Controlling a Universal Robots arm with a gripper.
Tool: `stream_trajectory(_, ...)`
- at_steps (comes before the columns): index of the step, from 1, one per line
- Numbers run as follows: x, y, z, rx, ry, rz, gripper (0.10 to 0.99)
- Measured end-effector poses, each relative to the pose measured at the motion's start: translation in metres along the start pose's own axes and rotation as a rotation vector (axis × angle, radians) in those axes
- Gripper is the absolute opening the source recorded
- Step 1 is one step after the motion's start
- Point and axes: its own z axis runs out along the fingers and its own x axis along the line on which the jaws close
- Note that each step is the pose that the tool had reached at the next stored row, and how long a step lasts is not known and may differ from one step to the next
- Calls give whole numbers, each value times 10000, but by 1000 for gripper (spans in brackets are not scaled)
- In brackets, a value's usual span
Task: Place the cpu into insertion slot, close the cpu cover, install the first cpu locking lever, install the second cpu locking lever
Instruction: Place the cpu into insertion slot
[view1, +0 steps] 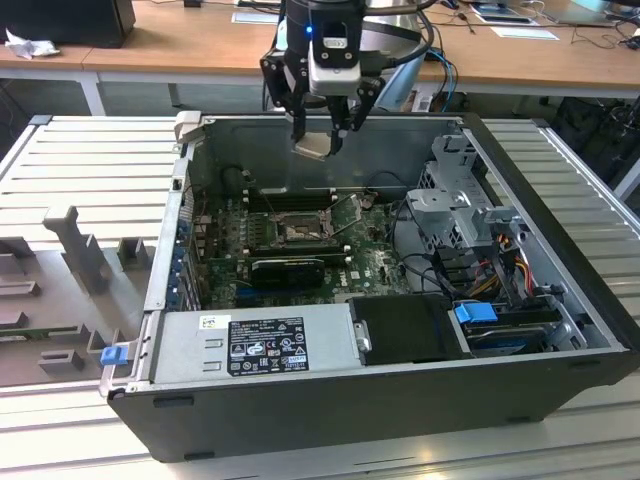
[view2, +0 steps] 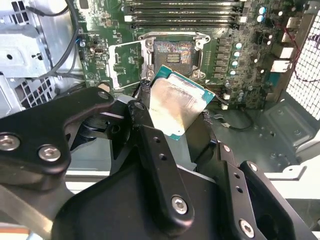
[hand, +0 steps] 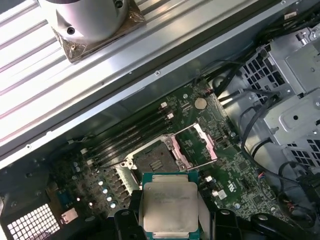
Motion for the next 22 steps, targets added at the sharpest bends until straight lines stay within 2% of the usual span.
stream_trajectory(22,-1,-3,29,-51,-268,3003,525)
